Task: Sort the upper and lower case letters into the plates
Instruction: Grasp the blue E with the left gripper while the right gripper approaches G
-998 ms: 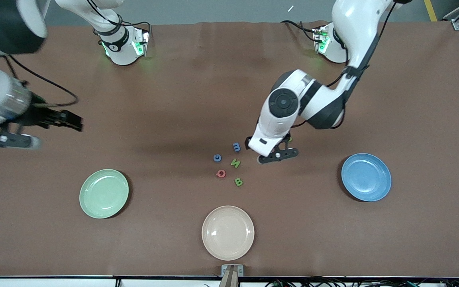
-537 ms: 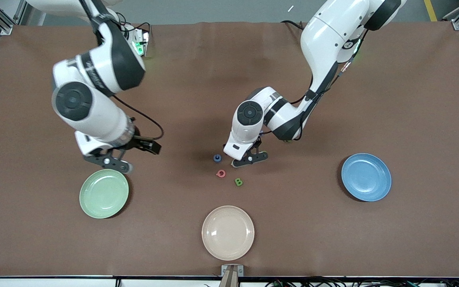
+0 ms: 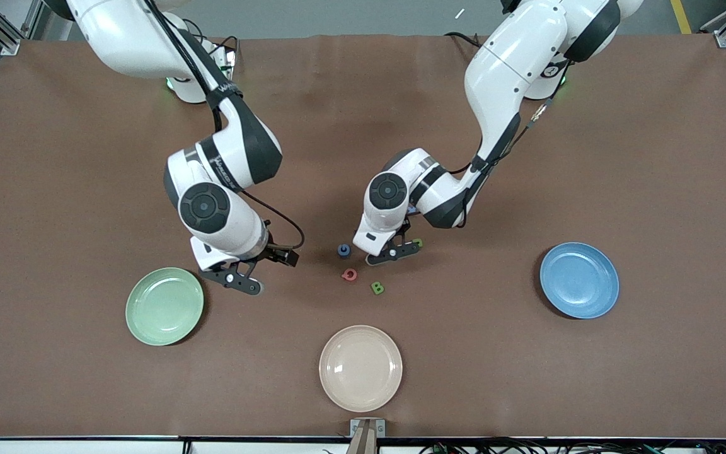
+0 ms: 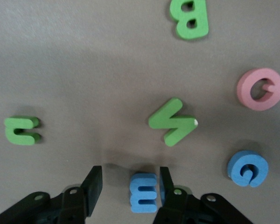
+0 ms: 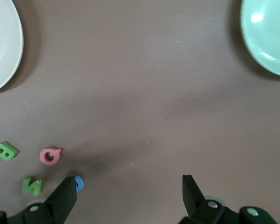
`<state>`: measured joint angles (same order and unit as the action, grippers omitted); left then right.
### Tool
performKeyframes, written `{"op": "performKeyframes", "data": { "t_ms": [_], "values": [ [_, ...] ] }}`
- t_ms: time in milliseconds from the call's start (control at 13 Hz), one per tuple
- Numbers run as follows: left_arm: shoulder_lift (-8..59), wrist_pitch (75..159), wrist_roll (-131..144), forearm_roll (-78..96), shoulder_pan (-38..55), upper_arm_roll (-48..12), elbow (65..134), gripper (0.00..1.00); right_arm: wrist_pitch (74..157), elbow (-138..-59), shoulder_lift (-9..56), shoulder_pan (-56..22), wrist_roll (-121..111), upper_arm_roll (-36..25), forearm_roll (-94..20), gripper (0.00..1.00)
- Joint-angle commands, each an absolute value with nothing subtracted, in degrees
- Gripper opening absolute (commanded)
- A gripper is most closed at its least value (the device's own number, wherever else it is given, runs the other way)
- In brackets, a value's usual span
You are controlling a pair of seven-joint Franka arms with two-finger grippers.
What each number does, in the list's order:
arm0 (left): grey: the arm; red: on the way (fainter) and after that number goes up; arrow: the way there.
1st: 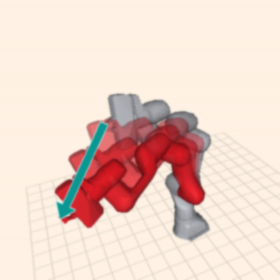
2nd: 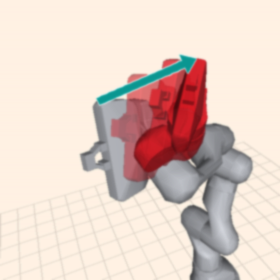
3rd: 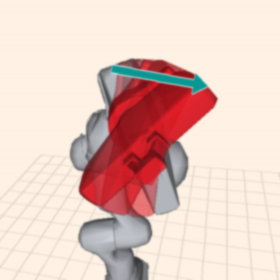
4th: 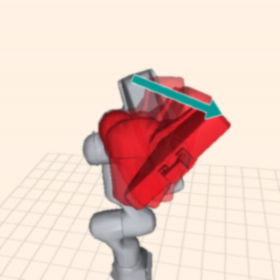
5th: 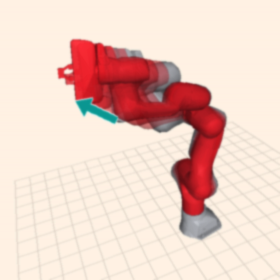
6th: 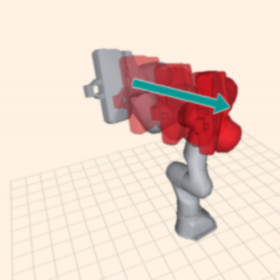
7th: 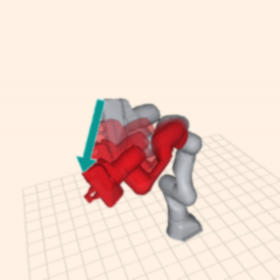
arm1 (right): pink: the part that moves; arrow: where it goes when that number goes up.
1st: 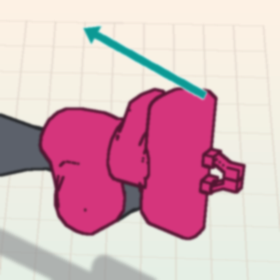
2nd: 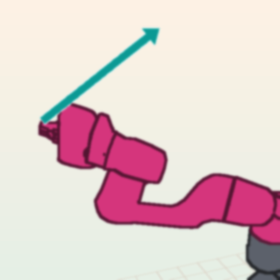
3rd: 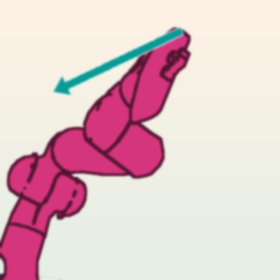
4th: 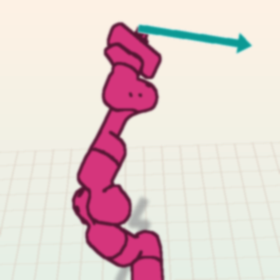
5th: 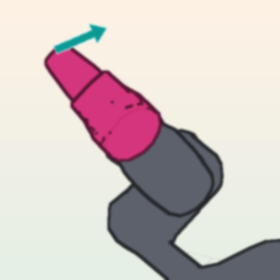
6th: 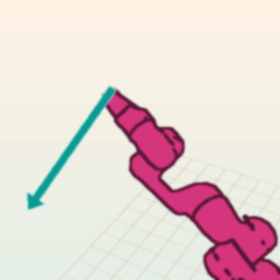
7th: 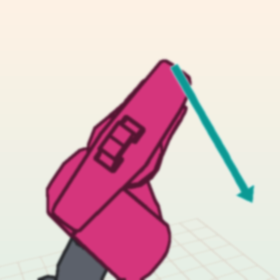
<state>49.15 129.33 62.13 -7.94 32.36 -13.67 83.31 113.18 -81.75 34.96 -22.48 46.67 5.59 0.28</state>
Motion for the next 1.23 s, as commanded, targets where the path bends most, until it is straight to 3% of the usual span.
{"op": "performKeyframes", "data": {
  "t_ms": [0, 460, 537, 691, 767, 1151],
  "values": [
    [49.75, 129.81, 64.42, -9.05, 33.4, -13.18, 82.09, 0.58, 117.31, -81.3, 37.7, -24.86, 47.11, 5.27, 0.18, 1.0],
    [51.32, 131.48, 65.21, -9.14, 33.84, -13.18, 82.18, 0.49, 121.47, -81.3, 39.29, -30.23, 46.76, 5.27, 0.26, 1.0],
    [51.33, 131.57, 65.21, -9.05, 33.92, -13.18, 82.26, 0.4, 121.38, -81.3, 39.29, -30.06, 46.84, 5.27, 0.18, 1.0],
    [50.1, 130.79, 65.21, -9.23, 32.97, -13.18, 82.44, 0.07, 121.9, -81.3, 40.07, -29.1, 47.11, 5.27, 0.18, 1.0],
    [48.97, 129.3, 65.21, -9.23, 32.44, -13.1, 82.79, 0.01, 122.86, -81.3, 40.77, -28.83, 47.28, 5.1, 0.18, 1.0],
    [40.36, 116.21, 63.81, -11.5, 26.21, -12.92, 82.79, 0.0, 125.59, -82.79, 42.97, -27.59, 47.55, 5.1, 0.17, 1.0]
  ]
}}
